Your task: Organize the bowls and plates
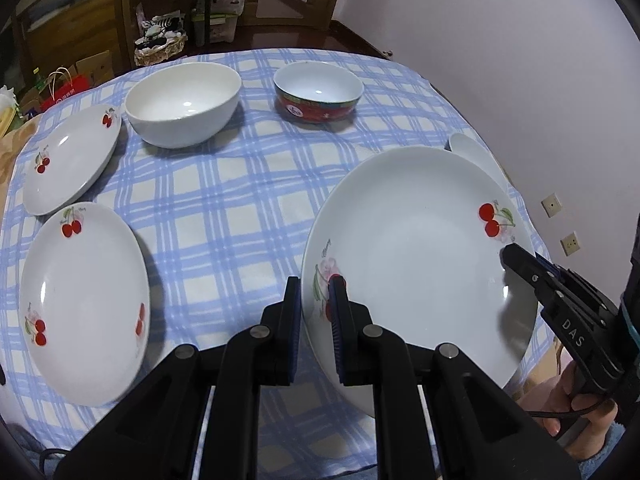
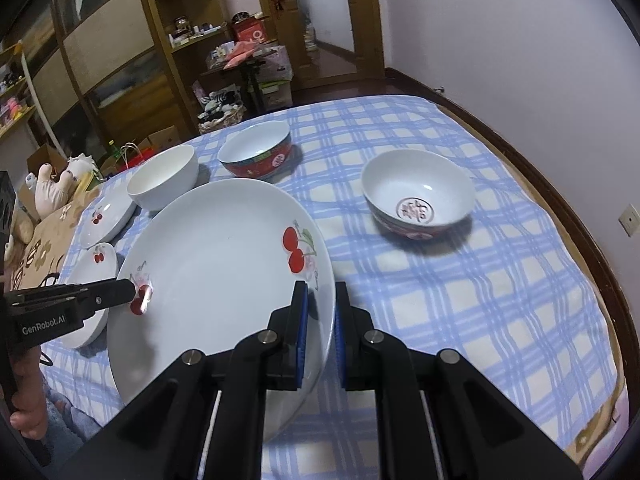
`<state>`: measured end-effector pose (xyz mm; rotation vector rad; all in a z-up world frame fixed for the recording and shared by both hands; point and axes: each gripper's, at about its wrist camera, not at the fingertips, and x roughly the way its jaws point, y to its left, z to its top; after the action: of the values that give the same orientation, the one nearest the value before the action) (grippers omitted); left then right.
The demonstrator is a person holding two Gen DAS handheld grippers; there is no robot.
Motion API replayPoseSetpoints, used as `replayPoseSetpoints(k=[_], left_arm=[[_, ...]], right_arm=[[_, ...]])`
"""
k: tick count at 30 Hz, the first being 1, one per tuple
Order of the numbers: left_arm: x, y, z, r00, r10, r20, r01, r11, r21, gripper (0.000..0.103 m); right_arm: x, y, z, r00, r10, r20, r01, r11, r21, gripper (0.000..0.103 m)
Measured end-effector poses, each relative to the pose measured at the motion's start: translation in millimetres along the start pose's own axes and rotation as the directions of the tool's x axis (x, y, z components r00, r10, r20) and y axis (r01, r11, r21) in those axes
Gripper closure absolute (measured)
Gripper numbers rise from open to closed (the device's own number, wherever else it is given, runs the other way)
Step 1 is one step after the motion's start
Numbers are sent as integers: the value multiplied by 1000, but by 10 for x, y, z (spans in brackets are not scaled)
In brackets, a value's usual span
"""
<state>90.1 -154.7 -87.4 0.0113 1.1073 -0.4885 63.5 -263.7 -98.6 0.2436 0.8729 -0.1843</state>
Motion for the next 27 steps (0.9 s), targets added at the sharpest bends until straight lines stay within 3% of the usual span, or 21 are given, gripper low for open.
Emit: replayPoseSetpoints(k=[15, 18, 20, 24, 27], left_arm=[[180, -139, -90, 999, 27, -34, -26, 999, 37, 90], [302, -86, -75, 996, 5, -85, 0, 998, 58, 90], [361, -10, -64, 993, -22, -114, 25, 999, 22, 90], [448, -5, -55, 993, 36, -117, -30, 998, 51, 90], [528, 57, -54, 988, 12, -156, -9, 1000, 21, 90]], right_arm=[[173, -166, -97, 996, -16, -86, 21, 998, 61, 90], [229, -126, -88, 994, -48, -97, 53, 997, 52, 90], [265, -102, -75, 994, -60, -95, 64, 997, 46, 90], [387, -57, -74, 991, -53, -126, 57, 998, 28, 90], [489, -95, -91, 984, -48, -170, 57, 997, 45, 89]])
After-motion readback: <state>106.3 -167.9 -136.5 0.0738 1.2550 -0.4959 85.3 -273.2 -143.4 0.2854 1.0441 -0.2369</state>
